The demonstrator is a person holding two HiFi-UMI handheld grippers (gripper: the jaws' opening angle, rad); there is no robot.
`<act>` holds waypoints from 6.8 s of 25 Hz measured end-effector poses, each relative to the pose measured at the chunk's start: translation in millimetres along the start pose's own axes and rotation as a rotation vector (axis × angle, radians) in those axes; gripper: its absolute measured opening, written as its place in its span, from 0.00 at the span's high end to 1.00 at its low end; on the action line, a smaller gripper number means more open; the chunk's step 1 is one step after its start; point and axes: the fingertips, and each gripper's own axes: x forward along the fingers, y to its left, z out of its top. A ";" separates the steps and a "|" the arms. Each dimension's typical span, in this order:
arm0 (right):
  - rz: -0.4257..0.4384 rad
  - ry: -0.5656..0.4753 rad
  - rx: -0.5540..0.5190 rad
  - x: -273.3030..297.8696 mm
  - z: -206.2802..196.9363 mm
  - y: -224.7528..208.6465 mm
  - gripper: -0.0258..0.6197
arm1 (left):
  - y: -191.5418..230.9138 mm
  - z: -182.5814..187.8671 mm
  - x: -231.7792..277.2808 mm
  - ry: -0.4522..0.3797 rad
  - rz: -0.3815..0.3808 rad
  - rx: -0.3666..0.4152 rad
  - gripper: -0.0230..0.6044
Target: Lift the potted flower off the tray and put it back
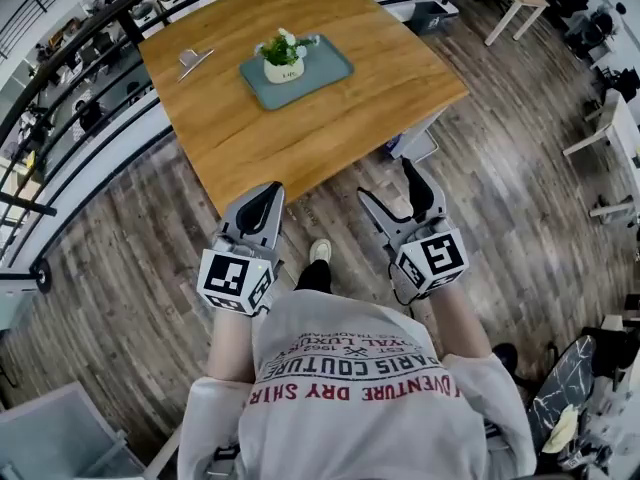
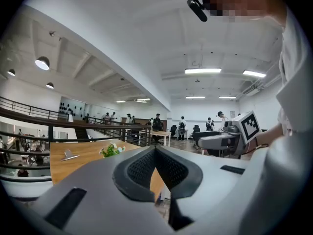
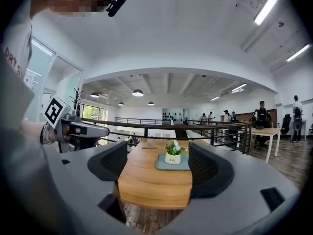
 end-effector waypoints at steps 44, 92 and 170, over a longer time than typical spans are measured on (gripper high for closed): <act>1.147 0.474 -0.437 457.1 -131.8 -146.6 0.27 | 240.1 -32.8 262.0 0.096 0.719 -0.135 0.94; 1.141 0.448 -0.328 485.9 -177.3 -123.5 0.23 | 269.8 -63.2 283.1 0.081 0.733 -0.143 0.94; 1.265 0.418 -0.420 492.6 -212.2 -125.4 0.23 | 267.0 -76.8 284.1 0.096 0.748 -0.148 0.94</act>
